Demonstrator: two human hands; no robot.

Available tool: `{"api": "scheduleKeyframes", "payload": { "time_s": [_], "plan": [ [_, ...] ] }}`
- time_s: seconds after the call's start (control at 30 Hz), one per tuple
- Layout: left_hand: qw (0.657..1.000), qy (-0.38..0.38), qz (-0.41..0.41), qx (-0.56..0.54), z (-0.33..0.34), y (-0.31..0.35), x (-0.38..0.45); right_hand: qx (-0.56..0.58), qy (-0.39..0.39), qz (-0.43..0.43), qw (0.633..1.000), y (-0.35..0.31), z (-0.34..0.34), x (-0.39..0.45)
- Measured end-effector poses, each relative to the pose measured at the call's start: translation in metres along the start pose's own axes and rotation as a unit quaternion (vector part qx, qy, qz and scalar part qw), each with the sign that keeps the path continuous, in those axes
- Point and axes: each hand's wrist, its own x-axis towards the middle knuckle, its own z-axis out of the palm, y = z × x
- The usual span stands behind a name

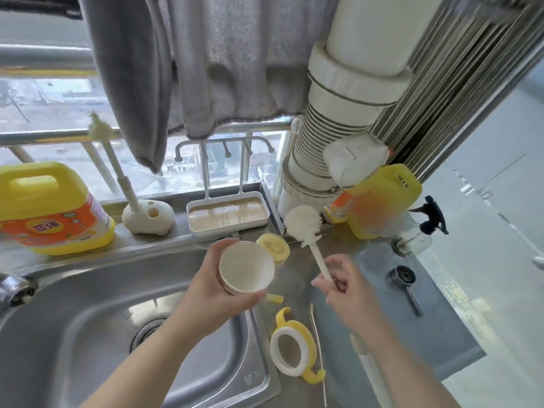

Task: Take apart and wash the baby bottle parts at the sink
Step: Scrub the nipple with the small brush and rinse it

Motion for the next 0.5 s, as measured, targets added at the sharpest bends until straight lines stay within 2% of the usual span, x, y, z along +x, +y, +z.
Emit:
{"api": "scheduleKeyframes", "payload": {
  "time_s": [0.07,0.13,0.2,0.27,0.4,0.5],
  "plan": [
    [1.0,0.001,0.019,0.011,-0.008,0.015,0.005,0.0,-0.069,-0.059,0.996,-0.032,-0.008,-0.016],
    [0.999,0.001,0.037,0.026,-0.022,0.029,0.004,-0.105,-0.075,-0.146,0.981,-0.059,-0.013,-0.025],
    [0.997,0.001,0.053,0.049,-0.039,0.038,-0.001,-0.32,-0.069,-0.231,0.916,-0.084,-0.012,-0.03],
    [0.995,0.003,0.063,0.08,-0.055,0.042,-0.009,-0.448,-0.065,-0.261,0.853,-0.106,-0.003,-0.034],
    [0.987,0.024,0.083,0.135,-0.085,0.037,-0.031,-0.508,-0.125,-0.293,0.8,-0.142,0.042,-0.036],
    [0.984,0.06,0.083,0.145,-0.11,0.031,-0.051,-0.472,-0.156,-0.319,0.807,-0.154,0.08,-0.033]
  ]
}}
